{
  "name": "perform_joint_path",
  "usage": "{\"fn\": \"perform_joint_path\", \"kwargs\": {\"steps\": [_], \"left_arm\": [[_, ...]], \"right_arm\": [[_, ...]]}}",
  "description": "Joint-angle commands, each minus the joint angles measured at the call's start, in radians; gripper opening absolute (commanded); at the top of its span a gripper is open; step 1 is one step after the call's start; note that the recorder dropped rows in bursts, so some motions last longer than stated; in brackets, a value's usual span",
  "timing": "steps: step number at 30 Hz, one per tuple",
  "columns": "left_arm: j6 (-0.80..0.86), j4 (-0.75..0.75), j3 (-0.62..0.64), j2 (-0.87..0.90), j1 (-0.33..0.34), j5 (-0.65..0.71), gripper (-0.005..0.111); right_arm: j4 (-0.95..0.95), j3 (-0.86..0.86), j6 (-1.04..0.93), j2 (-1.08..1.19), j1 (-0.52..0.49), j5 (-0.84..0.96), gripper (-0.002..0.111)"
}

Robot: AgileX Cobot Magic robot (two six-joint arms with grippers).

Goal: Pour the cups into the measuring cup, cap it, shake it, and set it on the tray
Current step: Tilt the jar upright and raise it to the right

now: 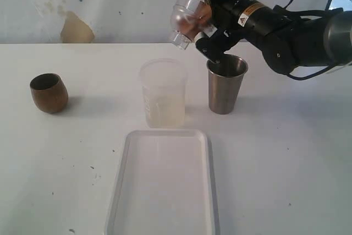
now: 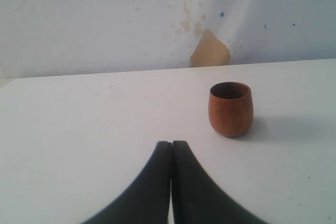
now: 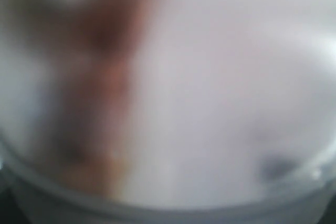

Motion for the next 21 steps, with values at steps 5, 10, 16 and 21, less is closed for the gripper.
{"fn": "perform_joint_path", "kwargs": {"steps": [5, 10, 16, 21], "left_arm": [[-0.001, -0.007, 0.005, -0.005, -0.001, -0.011, 0.001], [-0.001, -0.007, 0.005, -0.005, -0.001, -0.011, 0.001], [-0.001, -0.007, 0.005, -0.005, -0.001, -0.011, 0.001], [-0.001, -0.007, 0.005, -0.005, -0.001, -0.011, 0.001]], "right_arm": [[0.036, -0.011, 0.039, -0.017, 0.000, -0.048, 0.000], [0.229, -0.011, 0.601, -0.058, -0.002, -0.107, 0.000], [0.505, -0.011, 1.263, -0.211, -0.002, 0.037, 0.000], [0.550, 0.003, 1.589, -0.320, -0.002, 0.276, 0.000]]}}
